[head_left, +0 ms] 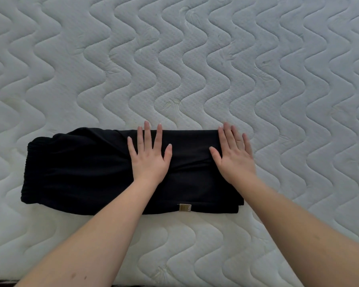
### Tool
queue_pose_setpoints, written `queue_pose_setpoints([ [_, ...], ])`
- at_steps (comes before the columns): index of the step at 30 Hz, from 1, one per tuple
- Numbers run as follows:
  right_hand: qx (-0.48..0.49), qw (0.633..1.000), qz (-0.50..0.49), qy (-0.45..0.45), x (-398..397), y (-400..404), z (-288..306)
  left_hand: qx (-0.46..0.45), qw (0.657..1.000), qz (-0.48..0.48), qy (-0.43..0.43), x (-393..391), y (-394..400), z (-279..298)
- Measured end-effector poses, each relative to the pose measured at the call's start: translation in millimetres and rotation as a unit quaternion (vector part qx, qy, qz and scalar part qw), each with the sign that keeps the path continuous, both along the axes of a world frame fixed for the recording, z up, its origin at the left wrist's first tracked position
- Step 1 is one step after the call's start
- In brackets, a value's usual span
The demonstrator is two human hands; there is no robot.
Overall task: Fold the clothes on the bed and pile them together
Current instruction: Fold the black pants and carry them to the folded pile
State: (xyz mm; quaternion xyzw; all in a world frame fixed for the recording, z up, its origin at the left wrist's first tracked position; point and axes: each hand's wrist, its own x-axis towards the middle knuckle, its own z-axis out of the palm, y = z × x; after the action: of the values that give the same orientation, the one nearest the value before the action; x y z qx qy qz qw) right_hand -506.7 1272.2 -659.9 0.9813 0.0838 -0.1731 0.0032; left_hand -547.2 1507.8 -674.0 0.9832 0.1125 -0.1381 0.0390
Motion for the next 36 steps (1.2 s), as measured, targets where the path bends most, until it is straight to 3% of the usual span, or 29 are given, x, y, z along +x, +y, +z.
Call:
queue_pose_setpoints([
  [3,0.032,0.998,-0.034,-0.038,1.9,27.5,13.0,-0.01,1.0,-0.014,-0.004,1.6,12.8,4.9],
  [7,0.118,0.992,0.018,-0.035,1.0,96.9,15.0,-0.002,0.999,-0.036,-0.015,3.1,52.8,6.4],
  [12,0.114,0.99,0.08,-0.012,-7.5,157.5,-4.6,0.031,0.997,-0.063,-0.016,-0.6,100.4,0.5],
  [24,0.023,0.999,0.049,-0.001,0.7,103.9,-11.7,0.041,0.998,-0.052,0.008,-20.0,222.7,0.3],
  [32,0.003,0.998,0.054,0.016,2.7,103.8,-12.6,0.025,0.999,-0.041,-0.002,-21.0,204.9,8.9],
  [36,0.069,0.996,0.028,0.046,1.5,102.2,5.0,-0.031,0.995,-0.079,-0.051,-27.1,145.6,20.8],
])
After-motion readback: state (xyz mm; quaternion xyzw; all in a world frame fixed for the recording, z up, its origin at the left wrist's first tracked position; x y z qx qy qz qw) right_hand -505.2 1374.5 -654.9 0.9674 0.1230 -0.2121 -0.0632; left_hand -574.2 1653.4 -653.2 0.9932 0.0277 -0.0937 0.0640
